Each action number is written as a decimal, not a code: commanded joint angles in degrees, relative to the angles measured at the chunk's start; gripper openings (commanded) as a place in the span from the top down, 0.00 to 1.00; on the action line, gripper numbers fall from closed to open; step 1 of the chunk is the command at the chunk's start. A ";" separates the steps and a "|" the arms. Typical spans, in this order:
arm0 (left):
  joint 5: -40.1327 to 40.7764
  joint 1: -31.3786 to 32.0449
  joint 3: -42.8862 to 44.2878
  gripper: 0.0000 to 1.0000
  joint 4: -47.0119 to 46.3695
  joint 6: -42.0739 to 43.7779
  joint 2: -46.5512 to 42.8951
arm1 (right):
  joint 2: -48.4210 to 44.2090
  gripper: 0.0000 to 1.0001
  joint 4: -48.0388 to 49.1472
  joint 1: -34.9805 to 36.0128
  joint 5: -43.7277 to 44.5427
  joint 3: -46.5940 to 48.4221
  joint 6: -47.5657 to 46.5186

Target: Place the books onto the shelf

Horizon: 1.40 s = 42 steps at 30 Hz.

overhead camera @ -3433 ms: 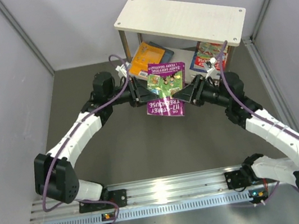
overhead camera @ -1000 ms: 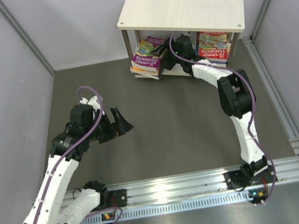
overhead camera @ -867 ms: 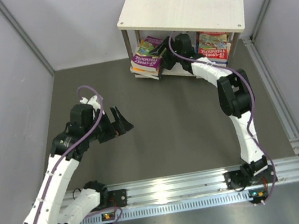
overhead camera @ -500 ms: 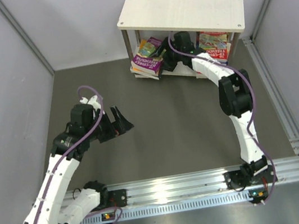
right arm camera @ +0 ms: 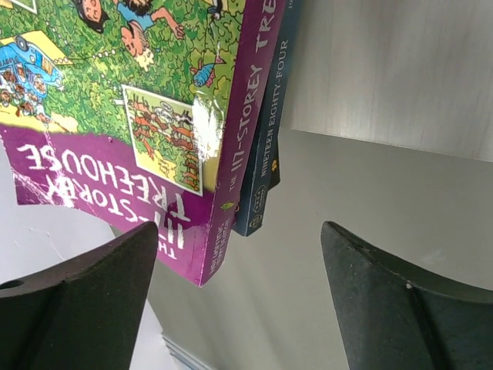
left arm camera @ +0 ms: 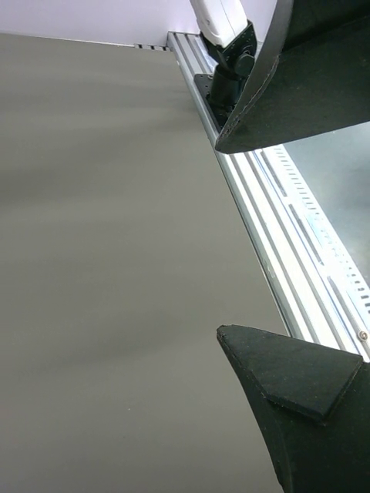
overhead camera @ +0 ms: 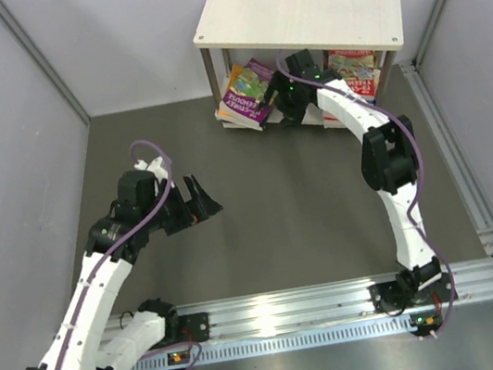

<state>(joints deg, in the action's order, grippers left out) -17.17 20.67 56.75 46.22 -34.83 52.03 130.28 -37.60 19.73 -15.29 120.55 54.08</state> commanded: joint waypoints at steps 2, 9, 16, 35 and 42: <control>-1.20 -0.36 0.20 0.03 -3.59 -0.42 0.09 | -7.04 0.12 5.95 -0.48 -0.53 0.14 -3.46; -0.76 -0.36 0.82 0.03 -3.59 0.20 0.17 | -13.99 0.01 9.48 1.45 -2.20 -5.93 -7.23; -0.67 -0.36 3.01 0.03 -4.12 0.64 2.72 | -23.92 0.00 14.05 4.97 -5.54 -19.27 -8.64; 30.94 -0.36 11.29 0.01 -8.59 5.46 10.81 | -87.96 0.00 7.47 25.19 14.98 -59.29 -21.65; 49.49 -0.36 -10.57 0.04 -37.29 23.21 8.79 | -99.94 0.00 -1.85 25.10 33.12 -58.94 -17.82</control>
<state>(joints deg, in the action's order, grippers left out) 21.26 20.40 55.70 25.39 -22.92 61.01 32.38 -35.07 44.40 5.61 62.22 33.32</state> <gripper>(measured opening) 0.971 0.996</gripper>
